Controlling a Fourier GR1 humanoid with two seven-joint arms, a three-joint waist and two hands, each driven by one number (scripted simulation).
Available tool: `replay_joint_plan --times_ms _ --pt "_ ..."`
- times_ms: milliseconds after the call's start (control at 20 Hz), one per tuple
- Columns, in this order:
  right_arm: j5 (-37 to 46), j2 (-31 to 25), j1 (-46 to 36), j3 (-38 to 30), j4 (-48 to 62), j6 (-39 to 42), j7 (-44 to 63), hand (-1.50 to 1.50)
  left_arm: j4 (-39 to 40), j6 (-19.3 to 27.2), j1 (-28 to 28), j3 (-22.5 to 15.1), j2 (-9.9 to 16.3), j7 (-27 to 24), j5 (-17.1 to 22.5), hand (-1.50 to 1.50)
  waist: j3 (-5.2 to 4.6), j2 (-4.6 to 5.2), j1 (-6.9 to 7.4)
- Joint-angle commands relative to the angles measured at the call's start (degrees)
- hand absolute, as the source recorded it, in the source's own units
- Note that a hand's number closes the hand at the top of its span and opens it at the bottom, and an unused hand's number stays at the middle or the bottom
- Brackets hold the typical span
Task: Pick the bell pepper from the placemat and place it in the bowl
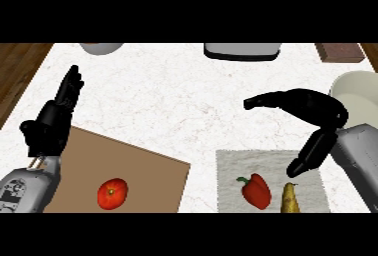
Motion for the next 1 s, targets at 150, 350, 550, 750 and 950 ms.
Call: replay_joint_plan --times_ms 150,350,550,750,950 --pt "14.9 -6.84 -7.43 4.94 -3.83 8.08 -10.84 -1.5 -1.12 0.26 -0.99 -0.67 0.43 3.81 -1.11 0.0 -0.15 -0.56 0.31" --pt "23.66 -7.9 -10.37 10.68 -7.35 3.59 -13.49 -1.5 -1.23 1.63 -1.16 -1.67 -0.99 4.23 -2.49 0.0 -0.29 -0.73 -0.25" --pt "32.69 -8.06 -9.0 19.35 -8.83 -1.59 -19.01 -1.5 0.86 1.27 -1.88 0.3 -0.77 3.05 -1.76 0.0 -0.36 -0.63 -1.06" --pt "36.24 -9.42 -9.98 24.31 -7.56 -4.14 -23.39 -1.5 -0.85 1.52 -0.85 0.0 -1.17 4.17 -2.26 0.0 -0.41 -0.95 -1.42" --pt "41.0 -9.33 -10.65 30.36 -5.74 -8.53 -26.51 -1.5 -1.33 1.0 -1.56 1.23 -0.22 5.52 -2.17 0.0 -0.42 -1.0 -1.41"
